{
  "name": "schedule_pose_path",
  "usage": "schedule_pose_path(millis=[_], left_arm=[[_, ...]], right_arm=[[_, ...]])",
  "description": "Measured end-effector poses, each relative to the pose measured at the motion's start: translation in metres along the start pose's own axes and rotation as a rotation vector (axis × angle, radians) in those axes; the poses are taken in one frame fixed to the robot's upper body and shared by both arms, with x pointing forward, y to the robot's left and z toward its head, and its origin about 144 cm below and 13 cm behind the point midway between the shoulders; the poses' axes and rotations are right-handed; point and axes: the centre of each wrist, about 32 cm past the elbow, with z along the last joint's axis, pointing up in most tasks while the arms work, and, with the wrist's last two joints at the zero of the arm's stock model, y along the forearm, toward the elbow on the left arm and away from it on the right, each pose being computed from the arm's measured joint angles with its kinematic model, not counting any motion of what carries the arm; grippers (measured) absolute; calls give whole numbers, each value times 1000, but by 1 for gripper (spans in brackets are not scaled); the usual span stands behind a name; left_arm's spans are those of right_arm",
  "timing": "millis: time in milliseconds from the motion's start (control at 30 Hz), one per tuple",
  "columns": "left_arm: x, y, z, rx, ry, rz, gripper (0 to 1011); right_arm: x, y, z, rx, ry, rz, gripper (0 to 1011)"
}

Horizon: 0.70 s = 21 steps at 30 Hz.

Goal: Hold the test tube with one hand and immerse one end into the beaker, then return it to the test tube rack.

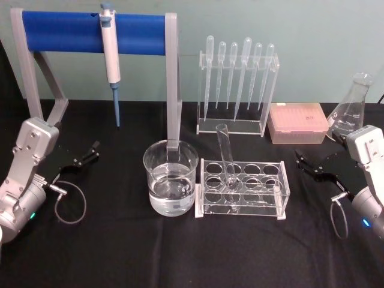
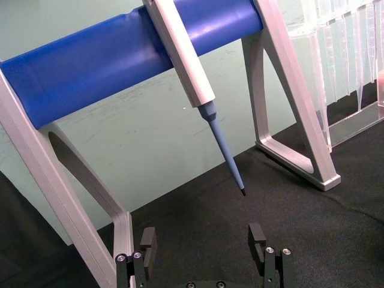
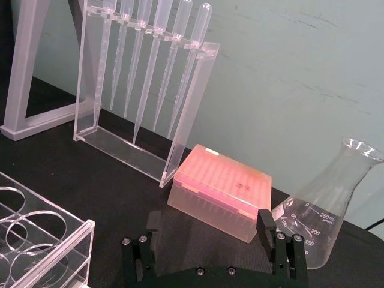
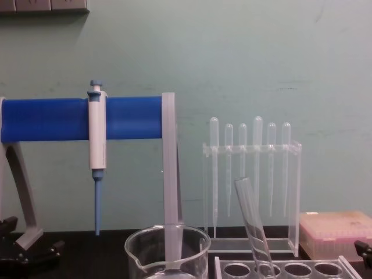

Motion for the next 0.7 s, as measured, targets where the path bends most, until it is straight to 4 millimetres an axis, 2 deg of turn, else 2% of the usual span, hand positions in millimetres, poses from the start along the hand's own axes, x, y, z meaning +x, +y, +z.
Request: schedule_pose_path(millis=[700], left_arm=[[0,0,0,0,0,0,1000]], right_arm=[[0,0,0,0,0,0,1002]])
